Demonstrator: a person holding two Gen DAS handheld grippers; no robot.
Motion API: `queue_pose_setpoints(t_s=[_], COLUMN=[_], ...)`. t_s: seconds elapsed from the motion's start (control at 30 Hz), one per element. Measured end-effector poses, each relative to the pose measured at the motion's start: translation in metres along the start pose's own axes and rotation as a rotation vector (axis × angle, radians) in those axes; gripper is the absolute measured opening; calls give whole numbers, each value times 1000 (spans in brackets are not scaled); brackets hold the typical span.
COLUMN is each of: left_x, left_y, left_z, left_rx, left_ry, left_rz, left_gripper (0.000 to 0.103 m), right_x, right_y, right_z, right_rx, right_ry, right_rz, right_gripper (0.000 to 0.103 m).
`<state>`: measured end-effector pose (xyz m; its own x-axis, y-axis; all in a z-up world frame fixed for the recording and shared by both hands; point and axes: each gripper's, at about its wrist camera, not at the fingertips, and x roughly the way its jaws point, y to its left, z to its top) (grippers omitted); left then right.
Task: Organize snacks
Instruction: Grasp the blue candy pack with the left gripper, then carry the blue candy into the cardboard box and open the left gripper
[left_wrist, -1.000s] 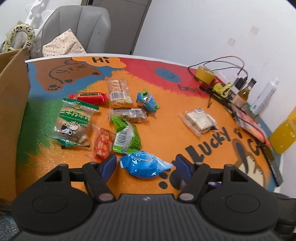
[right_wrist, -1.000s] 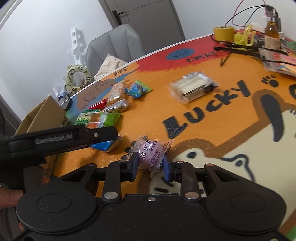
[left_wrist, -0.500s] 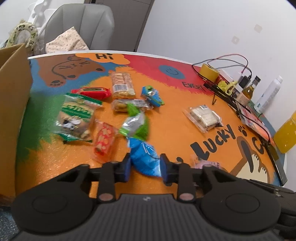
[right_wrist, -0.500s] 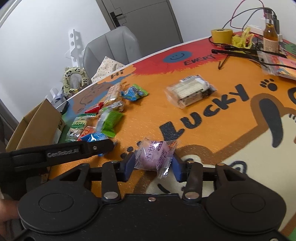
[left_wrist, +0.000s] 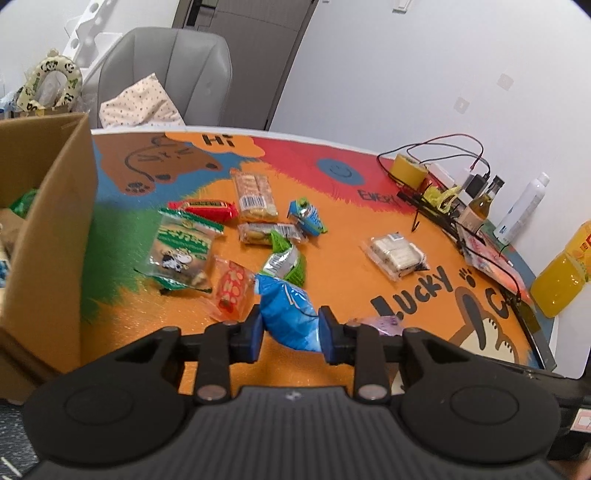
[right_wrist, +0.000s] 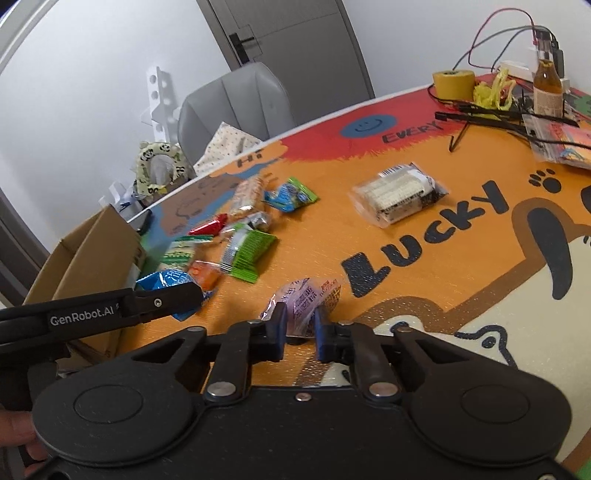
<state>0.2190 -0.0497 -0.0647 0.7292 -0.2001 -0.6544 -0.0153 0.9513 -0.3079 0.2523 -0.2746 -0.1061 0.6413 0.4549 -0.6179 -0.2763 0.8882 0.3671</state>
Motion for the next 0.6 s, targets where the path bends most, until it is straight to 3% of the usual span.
queue_pose_setpoints(t_s=[0.03,0.17,0.6], left_x=[-3,-19,-58], left_y=[0,2,20], left_z=[0,3,18], left_rx=[-1,2,-11], left_ry=[-5,-36,-103], left_rz=[-1,3,14], left_gripper=[30,30,30], right_x=[-1,-7,-30], right_y=[1,8,33], right_z=[0,0,14], right_rx=[0,-5,-28], right_ry=[-2,-13,-96], right_rz=[4,24,45], right_gripper=[2,0,0])
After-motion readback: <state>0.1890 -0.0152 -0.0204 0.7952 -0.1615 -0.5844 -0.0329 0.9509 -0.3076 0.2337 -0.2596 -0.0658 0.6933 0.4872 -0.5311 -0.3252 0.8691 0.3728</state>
